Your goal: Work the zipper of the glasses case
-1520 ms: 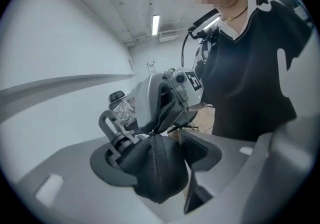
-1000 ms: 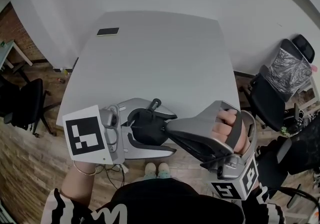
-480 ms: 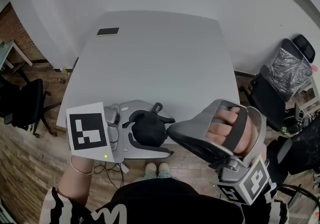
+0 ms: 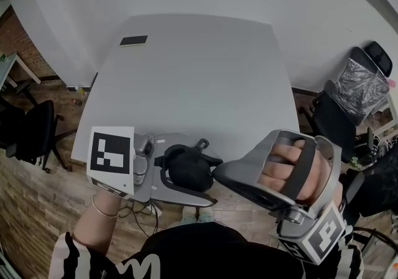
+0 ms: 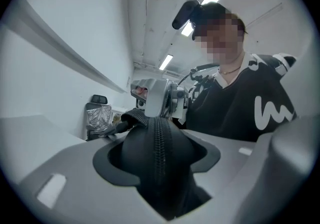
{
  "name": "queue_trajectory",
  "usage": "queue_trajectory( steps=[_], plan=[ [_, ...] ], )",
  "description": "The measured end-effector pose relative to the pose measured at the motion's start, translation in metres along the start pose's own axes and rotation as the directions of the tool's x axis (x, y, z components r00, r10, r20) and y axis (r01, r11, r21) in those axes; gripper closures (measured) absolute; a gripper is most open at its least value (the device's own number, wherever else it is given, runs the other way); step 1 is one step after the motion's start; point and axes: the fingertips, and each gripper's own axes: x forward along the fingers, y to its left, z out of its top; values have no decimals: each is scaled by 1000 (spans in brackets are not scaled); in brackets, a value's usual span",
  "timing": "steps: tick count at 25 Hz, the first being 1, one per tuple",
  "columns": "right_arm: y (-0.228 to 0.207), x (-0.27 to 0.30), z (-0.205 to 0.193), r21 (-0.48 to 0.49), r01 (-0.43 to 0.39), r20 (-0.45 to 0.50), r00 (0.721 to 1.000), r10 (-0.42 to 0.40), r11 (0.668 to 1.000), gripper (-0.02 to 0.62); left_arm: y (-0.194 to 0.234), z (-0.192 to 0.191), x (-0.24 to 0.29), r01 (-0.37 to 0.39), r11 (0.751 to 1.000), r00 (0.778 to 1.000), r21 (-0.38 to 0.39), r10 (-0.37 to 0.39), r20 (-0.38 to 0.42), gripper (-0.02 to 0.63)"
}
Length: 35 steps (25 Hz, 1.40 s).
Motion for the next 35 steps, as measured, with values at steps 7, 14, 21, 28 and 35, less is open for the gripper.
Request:
queue_trajectory(
  steps=[7,14,21,28,35],
  plan=[
    [20,-8,4,28,-49,25,999,48,998,592,-6,-10,12,123,985,988,-121,-111,106,351],
    [56,12,-12,121,-131,14,991,130,984,592,45,39,-66,52,968,871,-244,76,485,353],
    [67,22,-44,317,-13,-8,1000,16,948,592,80,68,-68,-100,966,807,-237,218,549,348],
    [74,65,-33,408,3,-43,999,16,913,592,91,69,-58,-232,945,821,-230,317,475,345],
    [78,78,-31,506,9,-20,1000,1,862,592,103,60,-62,-311,909,781,-278,411,469,347]
  ],
)
